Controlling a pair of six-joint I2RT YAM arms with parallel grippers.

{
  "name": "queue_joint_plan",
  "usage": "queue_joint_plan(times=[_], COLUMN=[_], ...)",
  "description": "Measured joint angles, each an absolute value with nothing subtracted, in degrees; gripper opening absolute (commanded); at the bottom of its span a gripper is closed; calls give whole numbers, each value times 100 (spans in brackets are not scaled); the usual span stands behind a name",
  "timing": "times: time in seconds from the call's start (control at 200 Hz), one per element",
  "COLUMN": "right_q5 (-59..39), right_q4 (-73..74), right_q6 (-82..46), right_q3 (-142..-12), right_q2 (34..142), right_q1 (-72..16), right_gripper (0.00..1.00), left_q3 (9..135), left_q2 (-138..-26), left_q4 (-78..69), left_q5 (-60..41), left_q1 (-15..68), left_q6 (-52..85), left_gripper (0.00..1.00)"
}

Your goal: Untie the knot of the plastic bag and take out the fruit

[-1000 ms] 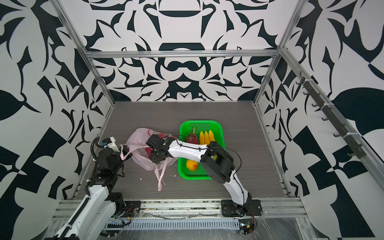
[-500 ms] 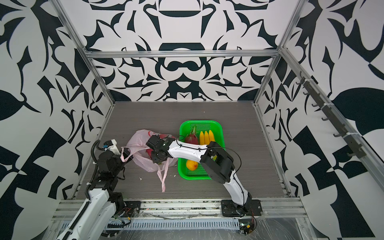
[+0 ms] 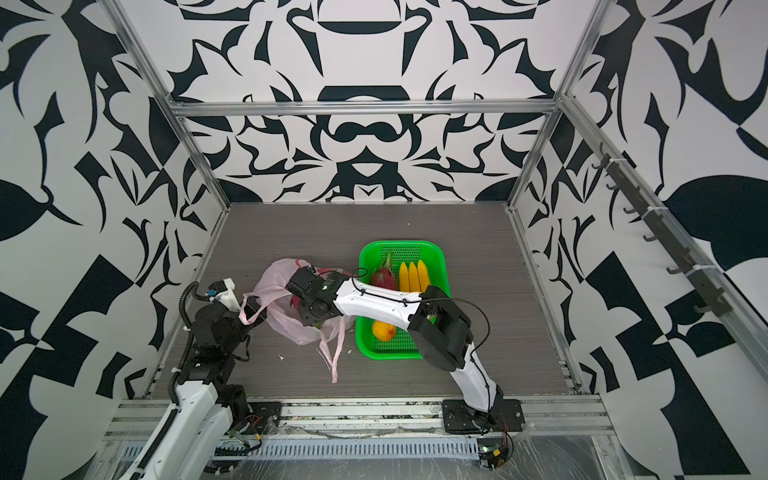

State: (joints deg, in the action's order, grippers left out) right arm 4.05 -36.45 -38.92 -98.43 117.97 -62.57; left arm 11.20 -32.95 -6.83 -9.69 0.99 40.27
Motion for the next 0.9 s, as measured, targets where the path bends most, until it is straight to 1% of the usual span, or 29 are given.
queue_joint_plan(times=[0.08, 0.21, 0.5, 0.71, 0.9], right_q5=[460, 569, 740, 902, 1194], right_q4=[-3671, -3662, -3406, -3382, -3516], right_q6=[-3903, -3909, -4099, -4185, -4163], right_q3=[-9959, -10114, -10169, -10551, -11139], right_q2=[11754, 11747, 11957, 12363, 12711], right_q1=[-6274, -6274, -6276, -6276, -6276], right_gripper=[64, 69, 82, 89, 91], left_q3=[1120, 1120, 1076, 1066, 1020], left_q2=[-3288, -3264, -3251, -3229, -3223], left_q4=[-637, -611, -563, -508, -504], left_q5=[-1013, -1059, -1149, -1166, -1186], left_q1=[99, 99, 99, 99, 99], left_q6=[4027, 4027, 4023, 4023, 4023], left_gripper=[0, 0, 0, 0, 0])
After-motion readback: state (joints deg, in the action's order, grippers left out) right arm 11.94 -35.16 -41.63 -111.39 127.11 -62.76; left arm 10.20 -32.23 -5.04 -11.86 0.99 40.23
